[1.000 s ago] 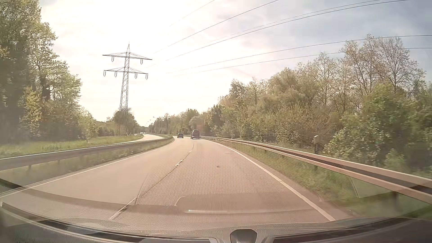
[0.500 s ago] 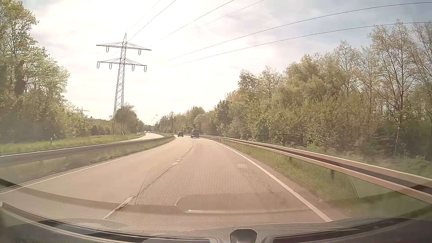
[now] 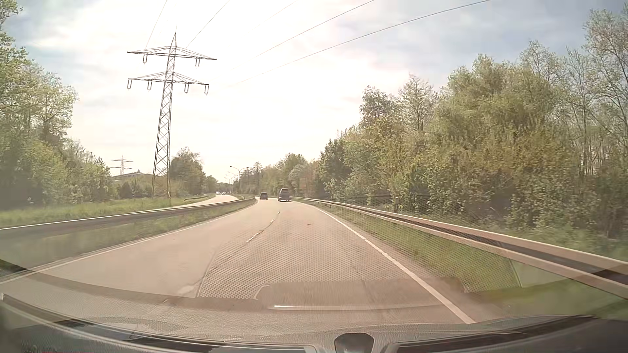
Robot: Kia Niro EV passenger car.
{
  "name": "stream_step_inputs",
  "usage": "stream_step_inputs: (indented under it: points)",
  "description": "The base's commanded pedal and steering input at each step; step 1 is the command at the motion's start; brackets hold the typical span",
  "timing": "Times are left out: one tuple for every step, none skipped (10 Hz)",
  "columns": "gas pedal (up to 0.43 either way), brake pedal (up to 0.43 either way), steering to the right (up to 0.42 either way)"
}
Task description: Follow the waypoints while adhering to traffic rules and regulations
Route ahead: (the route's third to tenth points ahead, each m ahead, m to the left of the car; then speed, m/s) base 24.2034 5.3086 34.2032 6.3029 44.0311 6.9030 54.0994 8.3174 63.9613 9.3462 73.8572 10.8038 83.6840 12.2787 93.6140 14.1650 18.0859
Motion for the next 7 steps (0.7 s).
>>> stream_step_inputs:
  points:
    - [0.028, 0.000, -0.015]
    - [0.028, 0.000, -0.016]
    - [0.039, 0.000, -0.018]
    - [0.047, 0.000, -0.019]
    - [0.047, 0.000, -0.019]
    - [0.047, 0.000, -0.019]
    - [0.047, 0.000, -0.019]
